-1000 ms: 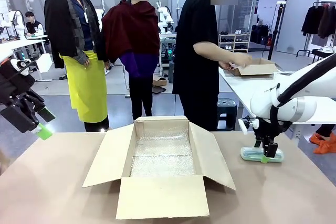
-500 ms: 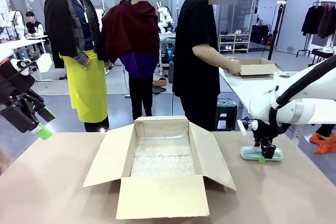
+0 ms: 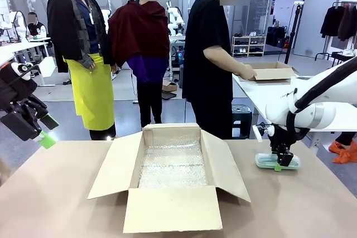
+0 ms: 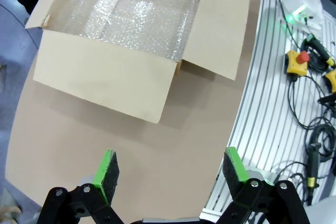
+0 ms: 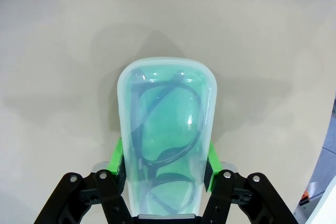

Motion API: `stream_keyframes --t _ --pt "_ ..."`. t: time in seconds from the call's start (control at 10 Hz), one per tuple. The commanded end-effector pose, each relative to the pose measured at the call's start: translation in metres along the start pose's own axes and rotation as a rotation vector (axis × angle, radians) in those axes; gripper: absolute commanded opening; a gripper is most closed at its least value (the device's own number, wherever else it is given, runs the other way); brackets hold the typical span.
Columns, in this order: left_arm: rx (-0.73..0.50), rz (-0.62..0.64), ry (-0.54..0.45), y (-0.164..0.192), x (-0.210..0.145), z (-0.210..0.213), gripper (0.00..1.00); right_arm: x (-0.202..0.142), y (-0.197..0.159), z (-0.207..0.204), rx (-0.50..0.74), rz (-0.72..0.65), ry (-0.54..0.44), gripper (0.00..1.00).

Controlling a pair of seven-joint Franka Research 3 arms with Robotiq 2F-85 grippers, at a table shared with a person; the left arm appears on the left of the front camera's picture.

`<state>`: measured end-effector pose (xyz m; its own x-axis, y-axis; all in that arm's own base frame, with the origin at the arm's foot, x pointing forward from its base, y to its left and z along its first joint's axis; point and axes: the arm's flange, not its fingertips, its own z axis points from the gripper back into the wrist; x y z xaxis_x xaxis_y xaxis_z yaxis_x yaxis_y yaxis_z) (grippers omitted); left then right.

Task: Pack the glasses set securely to prepare it for shipping.
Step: Place the Glasses case inside the Package Box.

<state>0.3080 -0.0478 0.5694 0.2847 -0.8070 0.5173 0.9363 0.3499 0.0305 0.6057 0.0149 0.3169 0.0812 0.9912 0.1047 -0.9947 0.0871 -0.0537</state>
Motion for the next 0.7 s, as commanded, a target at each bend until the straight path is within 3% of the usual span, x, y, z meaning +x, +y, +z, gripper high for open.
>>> stream_keyframes --t 0.0,0.6 --pt "-0.007 -0.018 -0.005 0.001 -0.001 0.003 1.0 0.017 0.005 0.041 0.024 -0.043 0.027 0.39" --pt "-0.007 -0.018 -0.005 0.001 -0.001 0.003 1.0 0.06 0.03 0.138 0.119 -0.067 0.059 0.39"
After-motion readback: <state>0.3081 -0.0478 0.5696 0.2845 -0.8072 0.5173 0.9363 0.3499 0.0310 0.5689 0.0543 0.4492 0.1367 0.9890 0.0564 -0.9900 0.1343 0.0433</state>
